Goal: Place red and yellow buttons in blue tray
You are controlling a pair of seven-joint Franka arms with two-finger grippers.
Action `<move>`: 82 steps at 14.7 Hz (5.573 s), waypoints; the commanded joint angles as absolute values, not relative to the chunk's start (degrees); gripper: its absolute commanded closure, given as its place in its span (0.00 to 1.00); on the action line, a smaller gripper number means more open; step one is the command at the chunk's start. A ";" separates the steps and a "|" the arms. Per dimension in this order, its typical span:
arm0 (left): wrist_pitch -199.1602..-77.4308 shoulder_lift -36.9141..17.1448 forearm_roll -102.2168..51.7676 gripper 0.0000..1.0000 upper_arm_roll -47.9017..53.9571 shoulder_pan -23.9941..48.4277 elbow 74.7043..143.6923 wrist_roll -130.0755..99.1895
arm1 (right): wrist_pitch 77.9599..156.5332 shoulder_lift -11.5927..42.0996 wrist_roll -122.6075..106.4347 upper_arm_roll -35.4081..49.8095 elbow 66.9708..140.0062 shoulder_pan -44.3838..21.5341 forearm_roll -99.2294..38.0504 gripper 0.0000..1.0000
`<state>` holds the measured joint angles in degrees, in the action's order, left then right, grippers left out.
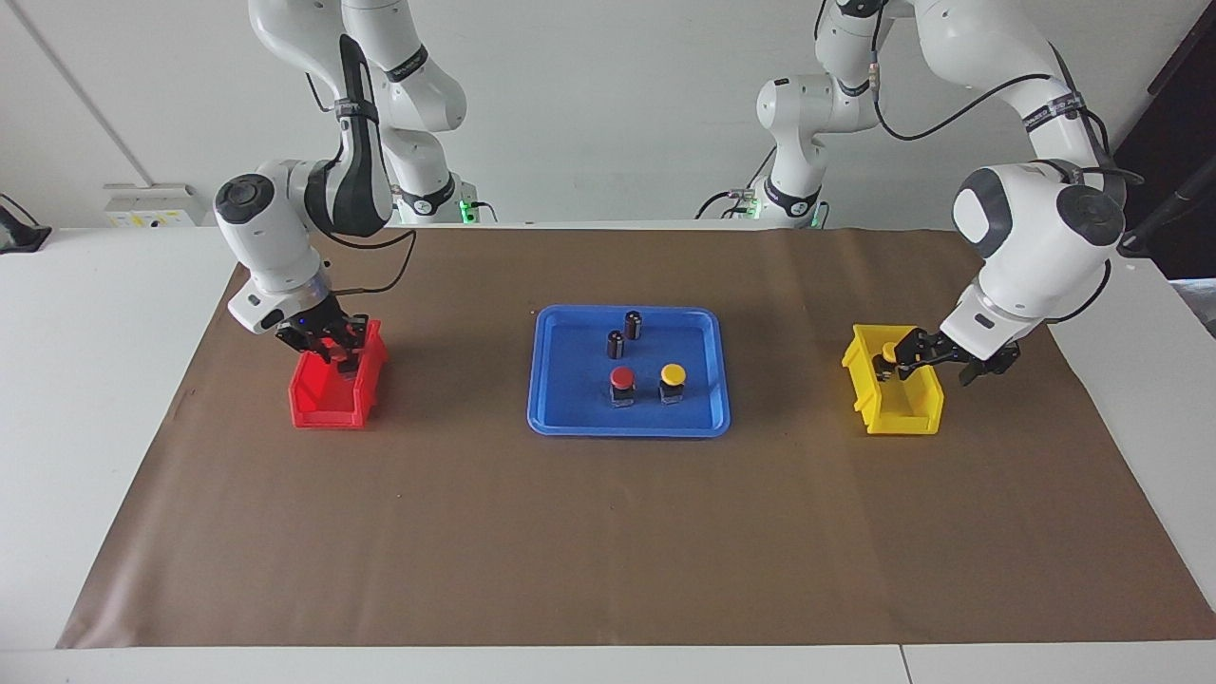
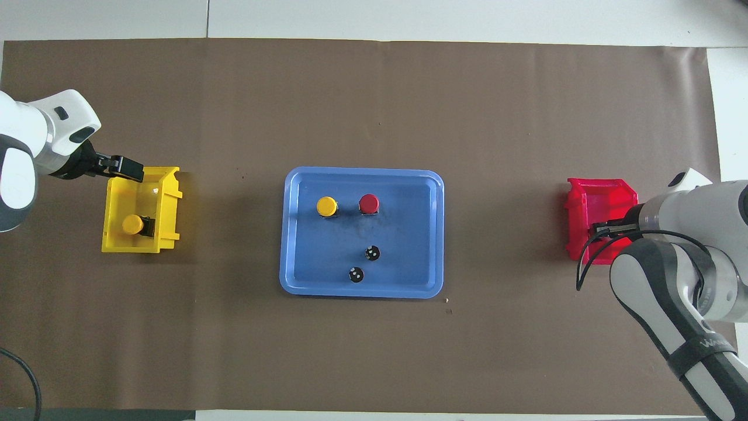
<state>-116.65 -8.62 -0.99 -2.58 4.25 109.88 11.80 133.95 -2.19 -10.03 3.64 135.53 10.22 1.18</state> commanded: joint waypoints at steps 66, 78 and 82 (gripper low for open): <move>-113.60 -7.56 0.88 0.03 -2.20 31.74 106.64 -25.96 | 85.78 0.88 -6.42 1.93 88.51 4.57 2.81 0.00; -89.74 -4.75 -1.67 0.00 -3.07 8.89 87.10 0.69 | 84.20 0.44 -7.65 2.55 88.51 3.87 2.81 0.00; -85.88 -4.48 -2.02 0.00 -2.72 5.54 83.94 4.83 | 84.20 0.70 -7.65 3.08 88.15 2.90 2.90 0.00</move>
